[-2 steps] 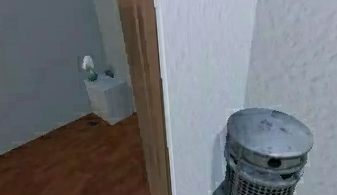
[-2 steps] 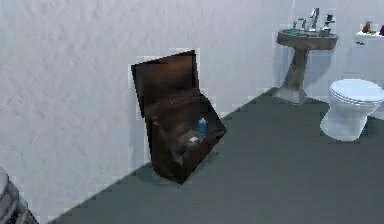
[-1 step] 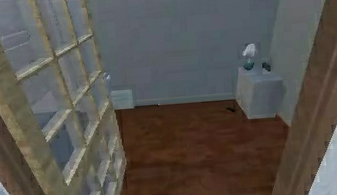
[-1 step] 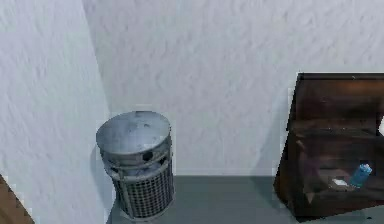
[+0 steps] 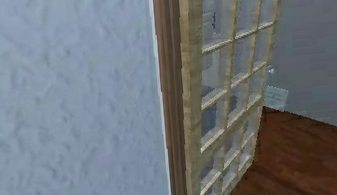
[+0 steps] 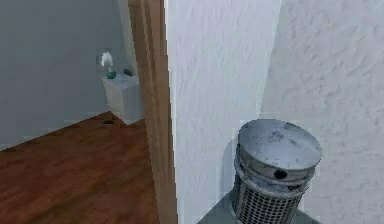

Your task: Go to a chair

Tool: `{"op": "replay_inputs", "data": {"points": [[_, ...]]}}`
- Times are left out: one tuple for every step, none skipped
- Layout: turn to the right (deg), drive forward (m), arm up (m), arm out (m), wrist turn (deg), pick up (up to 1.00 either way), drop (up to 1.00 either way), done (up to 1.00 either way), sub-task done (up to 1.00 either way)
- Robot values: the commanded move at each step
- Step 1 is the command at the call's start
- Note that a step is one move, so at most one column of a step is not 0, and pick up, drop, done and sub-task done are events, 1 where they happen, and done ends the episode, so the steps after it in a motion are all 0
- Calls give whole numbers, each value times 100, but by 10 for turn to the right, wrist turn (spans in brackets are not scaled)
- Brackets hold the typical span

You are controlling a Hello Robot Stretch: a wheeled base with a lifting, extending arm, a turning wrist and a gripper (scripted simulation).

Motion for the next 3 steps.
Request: {"op": "replay_inputs", "data": {"points": [[0,20,0,0,0,0,0,0,0],[450,0,0,0,0,0,0,0,0],[90,0,0,0,0,0,0,0,0]]}}
